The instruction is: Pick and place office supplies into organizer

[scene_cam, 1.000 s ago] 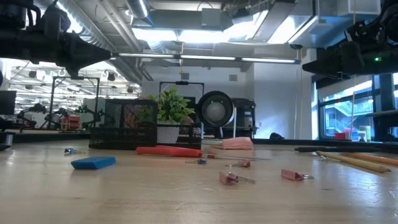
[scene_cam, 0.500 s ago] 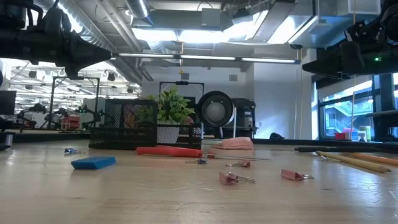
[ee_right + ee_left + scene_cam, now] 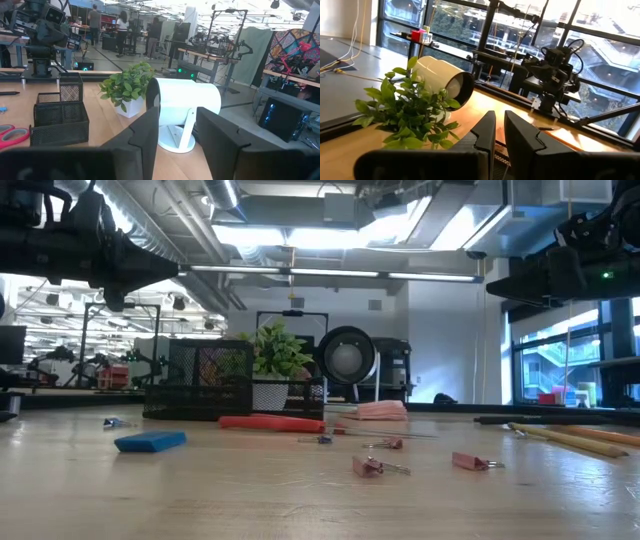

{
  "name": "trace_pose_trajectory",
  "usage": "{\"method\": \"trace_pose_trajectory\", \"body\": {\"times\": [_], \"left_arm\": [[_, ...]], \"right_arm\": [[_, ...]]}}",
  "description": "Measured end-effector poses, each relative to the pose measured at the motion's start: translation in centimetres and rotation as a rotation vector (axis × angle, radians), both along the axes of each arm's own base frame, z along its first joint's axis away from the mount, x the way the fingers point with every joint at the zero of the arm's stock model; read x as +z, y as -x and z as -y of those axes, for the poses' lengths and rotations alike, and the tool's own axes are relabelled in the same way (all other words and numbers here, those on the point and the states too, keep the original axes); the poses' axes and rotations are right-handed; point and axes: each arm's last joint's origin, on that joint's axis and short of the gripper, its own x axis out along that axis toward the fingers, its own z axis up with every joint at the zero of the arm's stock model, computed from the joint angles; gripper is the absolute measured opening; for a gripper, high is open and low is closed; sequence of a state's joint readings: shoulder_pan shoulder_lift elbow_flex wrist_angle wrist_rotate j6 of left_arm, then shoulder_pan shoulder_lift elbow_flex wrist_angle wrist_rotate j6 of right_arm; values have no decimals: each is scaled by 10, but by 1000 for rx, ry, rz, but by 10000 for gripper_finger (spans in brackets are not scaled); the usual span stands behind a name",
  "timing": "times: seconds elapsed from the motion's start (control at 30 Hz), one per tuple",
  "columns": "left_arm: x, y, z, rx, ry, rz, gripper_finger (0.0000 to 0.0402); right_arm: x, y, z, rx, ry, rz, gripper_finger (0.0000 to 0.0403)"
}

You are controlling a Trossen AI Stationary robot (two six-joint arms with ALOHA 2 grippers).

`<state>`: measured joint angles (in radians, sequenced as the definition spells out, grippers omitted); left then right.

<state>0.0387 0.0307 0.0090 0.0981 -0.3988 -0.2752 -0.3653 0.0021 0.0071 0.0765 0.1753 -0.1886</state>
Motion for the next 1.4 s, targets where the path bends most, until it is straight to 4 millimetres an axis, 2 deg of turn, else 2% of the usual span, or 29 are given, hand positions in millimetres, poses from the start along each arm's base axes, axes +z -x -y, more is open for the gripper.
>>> {"method": "trace_pose_trajectory", "body": {"times": [1.03, 1.17, 1.4], "left_arm": [[0, 0, 0, 7, -7, 0, 35], [1, 0, 0, -2, 10, 14, 53], [1, 0, -1, 14, 121, 70, 114]], "right_arm": [[0, 0, 0, 0, 0, 0, 136], [0, 0, 0, 0, 0, 0, 136], [0, 0, 0, 0, 0, 0, 136]]}}
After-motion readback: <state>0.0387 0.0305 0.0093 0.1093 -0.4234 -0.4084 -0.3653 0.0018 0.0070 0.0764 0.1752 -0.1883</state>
